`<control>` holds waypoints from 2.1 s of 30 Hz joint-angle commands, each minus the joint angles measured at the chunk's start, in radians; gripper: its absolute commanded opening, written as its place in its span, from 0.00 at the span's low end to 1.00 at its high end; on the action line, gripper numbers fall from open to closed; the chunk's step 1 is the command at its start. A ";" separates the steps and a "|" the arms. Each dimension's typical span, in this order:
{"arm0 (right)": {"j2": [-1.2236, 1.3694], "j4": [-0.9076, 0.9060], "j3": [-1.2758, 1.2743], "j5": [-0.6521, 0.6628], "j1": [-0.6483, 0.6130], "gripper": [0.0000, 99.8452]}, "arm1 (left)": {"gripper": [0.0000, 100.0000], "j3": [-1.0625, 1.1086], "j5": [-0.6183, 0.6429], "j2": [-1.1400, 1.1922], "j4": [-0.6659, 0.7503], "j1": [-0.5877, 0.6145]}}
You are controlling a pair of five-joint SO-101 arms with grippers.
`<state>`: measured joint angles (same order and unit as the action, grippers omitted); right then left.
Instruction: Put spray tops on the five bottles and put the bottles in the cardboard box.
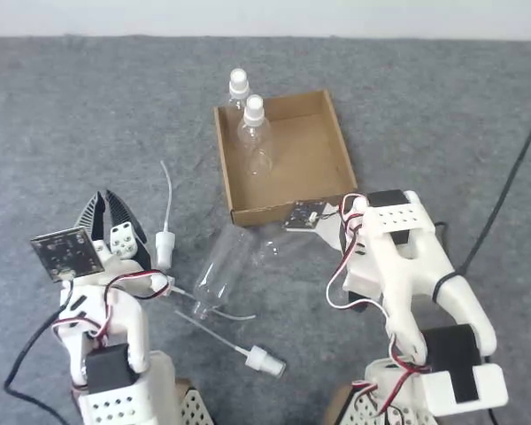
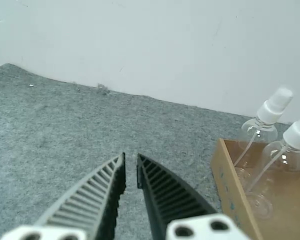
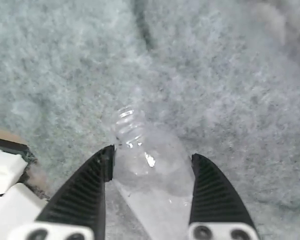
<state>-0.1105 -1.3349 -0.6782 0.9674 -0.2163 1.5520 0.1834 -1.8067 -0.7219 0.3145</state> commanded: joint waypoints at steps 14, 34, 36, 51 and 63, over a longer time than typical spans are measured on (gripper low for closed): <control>-0.016 0.002 0.117 -0.316 0.019 0.07 | 0.04 -0.008 0.003 -0.008 0.032 0.005; -0.016 0.061 0.117 -0.339 0.047 0.32 | 0.04 -0.008 0.003 -0.008 0.032 0.005; -0.016 0.061 0.117 -0.276 0.045 0.32 | 0.04 -0.008 0.003 -0.008 0.032 0.005; -0.004 0.071 0.095 0.043 0.050 0.32 | 0.04 -0.008 0.003 -0.008 0.032 0.005; -0.002 0.071 0.086 0.117 0.051 0.32 | 0.04 -0.008 0.003 -0.008 0.032 0.005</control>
<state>-0.1105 -1.2674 -0.6137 1.0641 -0.1565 1.5520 0.1834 -1.8067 -0.7219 0.3145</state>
